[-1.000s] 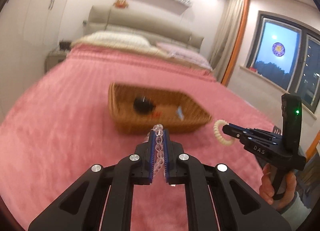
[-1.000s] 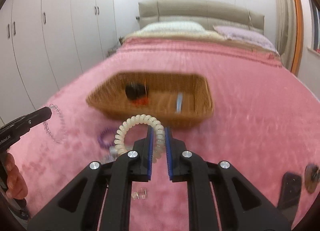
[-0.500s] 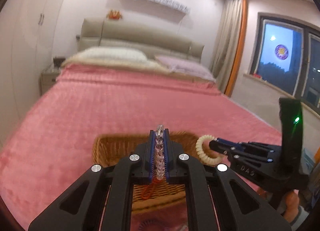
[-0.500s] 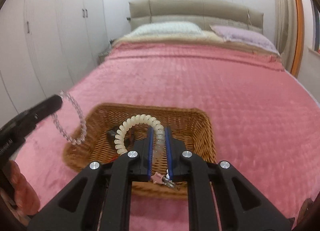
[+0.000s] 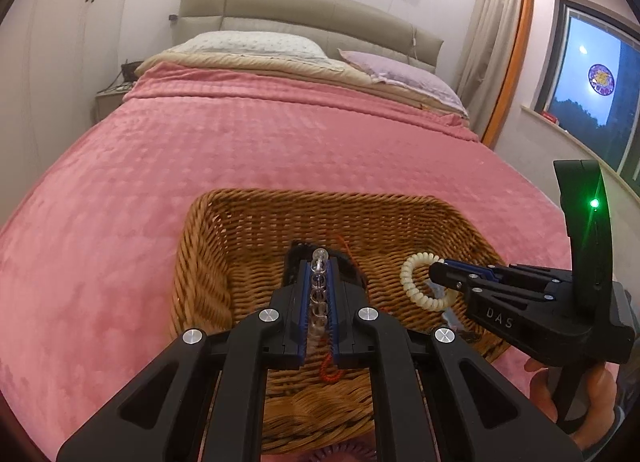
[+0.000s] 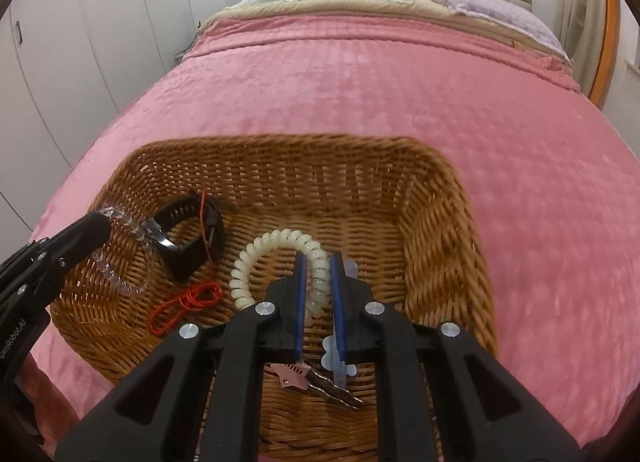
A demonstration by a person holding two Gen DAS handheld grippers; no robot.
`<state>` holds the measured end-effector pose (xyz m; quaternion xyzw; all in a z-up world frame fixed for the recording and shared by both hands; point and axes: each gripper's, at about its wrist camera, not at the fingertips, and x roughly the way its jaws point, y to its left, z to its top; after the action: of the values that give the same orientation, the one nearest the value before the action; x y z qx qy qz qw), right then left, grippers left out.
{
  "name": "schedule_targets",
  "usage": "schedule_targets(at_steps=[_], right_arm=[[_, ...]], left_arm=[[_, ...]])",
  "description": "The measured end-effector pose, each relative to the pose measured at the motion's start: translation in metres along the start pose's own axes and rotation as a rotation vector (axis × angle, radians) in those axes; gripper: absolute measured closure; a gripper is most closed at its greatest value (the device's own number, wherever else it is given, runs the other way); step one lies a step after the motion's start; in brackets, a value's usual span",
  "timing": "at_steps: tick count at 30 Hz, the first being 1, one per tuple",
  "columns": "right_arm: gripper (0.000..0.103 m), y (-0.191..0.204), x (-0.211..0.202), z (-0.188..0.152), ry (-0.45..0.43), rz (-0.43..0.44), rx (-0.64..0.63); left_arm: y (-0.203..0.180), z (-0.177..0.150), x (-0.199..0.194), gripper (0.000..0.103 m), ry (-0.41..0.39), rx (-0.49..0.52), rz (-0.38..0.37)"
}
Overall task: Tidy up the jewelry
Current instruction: 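Carry the bead bracelet and cream coil tie into the basket and release, then grasp the silver charms with the left tool while the right tool grasps the pink bead bracelet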
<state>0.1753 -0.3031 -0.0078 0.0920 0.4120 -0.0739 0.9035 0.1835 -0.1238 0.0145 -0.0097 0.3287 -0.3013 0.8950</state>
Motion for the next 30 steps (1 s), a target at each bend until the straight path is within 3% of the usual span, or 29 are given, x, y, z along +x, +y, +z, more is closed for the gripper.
schedule_targets(at_steps=[1, 3, 5, 6, 12, 19, 25, 30], right_arm=[[0.091, -0.001, 0.001, -0.001, 0.006, 0.003, 0.005], [0.088, -0.004, 0.0, -0.001, 0.021, 0.014, 0.015], [0.078, -0.005, -0.006, -0.003, 0.014, 0.03, 0.021], [0.074, -0.005, -0.014, -0.005, 0.003, 0.032, 0.019], [0.074, 0.002, -0.077, -0.03, -0.097, 0.057, -0.023], [0.074, 0.015, -0.12, -0.084, -0.117, 0.112, -0.063], [0.074, 0.029, -0.115, -0.127, -0.072, 0.146, -0.082], [0.074, 0.037, -0.093, -0.154, 0.007, 0.175, -0.076]], left_arm=[[0.0, 0.0, 0.0, 0.095, 0.005, -0.004, 0.001], [0.001, -0.001, -0.002, 0.079, 0.018, -0.019, -0.023], [0.001, 0.0, -0.011, 0.06, 0.002, -0.027, -0.042], [0.001, 0.0, -0.017, 0.058, -0.008, -0.028, -0.047], [-0.013, -0.013, -0.08, 0.057, -0.101, -0.004, -0.089], [-0.028, -0.059, -0.137, 0.057, -0.136, 0.017, -0.122], [-0.03, -0.102, -0.137, 0.057, -0.057, 0.012, -0.118], [-0.025, -0.126, -0.103, 0.057, 0.097, -0.001, -0.083]])
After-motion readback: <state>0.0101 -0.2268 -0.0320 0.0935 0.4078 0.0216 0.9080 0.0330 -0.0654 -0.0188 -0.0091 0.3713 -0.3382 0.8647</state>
